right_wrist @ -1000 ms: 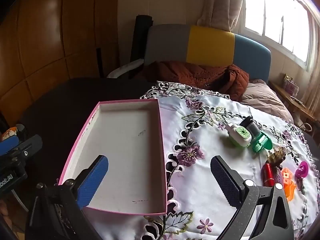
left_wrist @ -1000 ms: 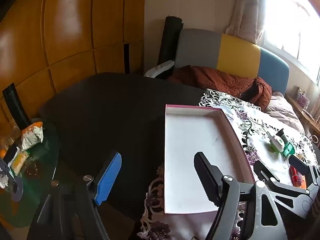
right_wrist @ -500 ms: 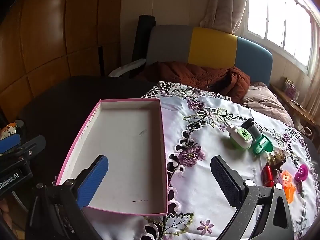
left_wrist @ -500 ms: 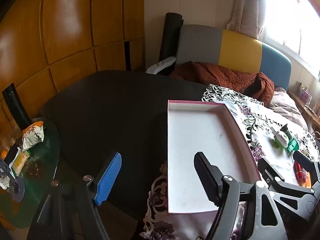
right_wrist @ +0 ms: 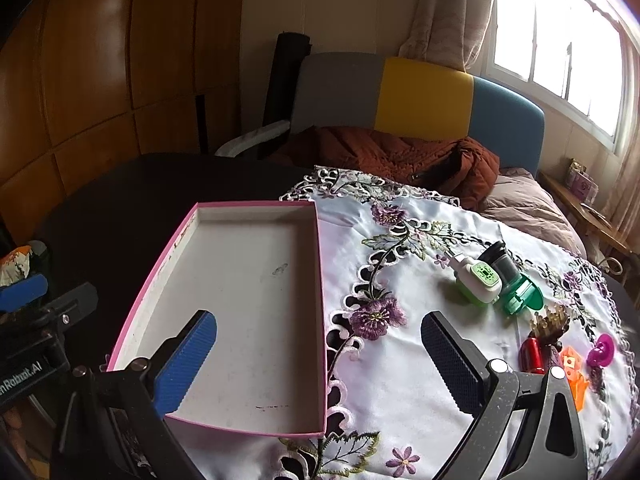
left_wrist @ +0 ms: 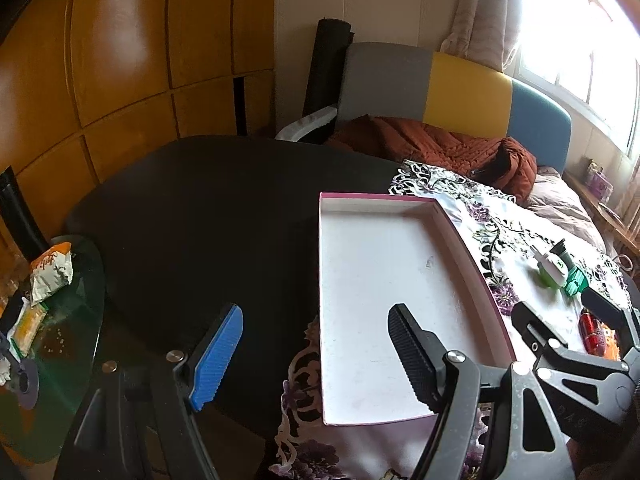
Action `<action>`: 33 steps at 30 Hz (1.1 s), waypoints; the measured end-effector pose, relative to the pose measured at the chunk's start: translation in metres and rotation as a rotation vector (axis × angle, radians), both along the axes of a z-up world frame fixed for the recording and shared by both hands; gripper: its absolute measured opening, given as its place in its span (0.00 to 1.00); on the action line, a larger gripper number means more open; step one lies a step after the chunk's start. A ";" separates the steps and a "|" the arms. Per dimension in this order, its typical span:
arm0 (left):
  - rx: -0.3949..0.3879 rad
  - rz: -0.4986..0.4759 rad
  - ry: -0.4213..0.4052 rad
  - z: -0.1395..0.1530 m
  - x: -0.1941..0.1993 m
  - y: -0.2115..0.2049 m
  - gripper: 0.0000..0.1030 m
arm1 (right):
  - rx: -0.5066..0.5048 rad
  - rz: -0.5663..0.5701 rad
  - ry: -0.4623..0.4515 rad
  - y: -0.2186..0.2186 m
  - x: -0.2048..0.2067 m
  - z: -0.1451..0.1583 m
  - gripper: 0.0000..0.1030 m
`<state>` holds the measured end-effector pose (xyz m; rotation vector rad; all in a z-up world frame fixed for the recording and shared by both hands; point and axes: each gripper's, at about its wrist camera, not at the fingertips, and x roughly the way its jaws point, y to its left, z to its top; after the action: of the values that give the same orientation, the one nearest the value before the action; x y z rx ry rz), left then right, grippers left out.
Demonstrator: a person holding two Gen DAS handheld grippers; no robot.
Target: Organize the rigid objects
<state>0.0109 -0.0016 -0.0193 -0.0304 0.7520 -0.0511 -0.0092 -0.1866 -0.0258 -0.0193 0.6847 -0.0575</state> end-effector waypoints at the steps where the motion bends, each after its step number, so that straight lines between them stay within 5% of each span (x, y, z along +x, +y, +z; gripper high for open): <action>1: -0.003 -0.002 0.000 0.000 0.000 0.000 0.74 | 0.000 -0.004 0.002 -0.001 0.000 -0.001 1.00; 18: -0.011 -0.077 -0.006 0.004 0.003 -0.010 0.74 | -0.009 0.019 -0.010 -0.015 0.012 0.007 1.00; 33: -0.011 -0.169 0.044 -0.001 0.006 -0.040 0.74 | 0.046 -0.077 -0.012 -0.103 0.024 0.019 1.00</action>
<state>0.0164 -0.0413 -0.0202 0.0218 0.7966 -0.2163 0.0151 -0.2894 -0.0066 0.0516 0.6744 -0.1157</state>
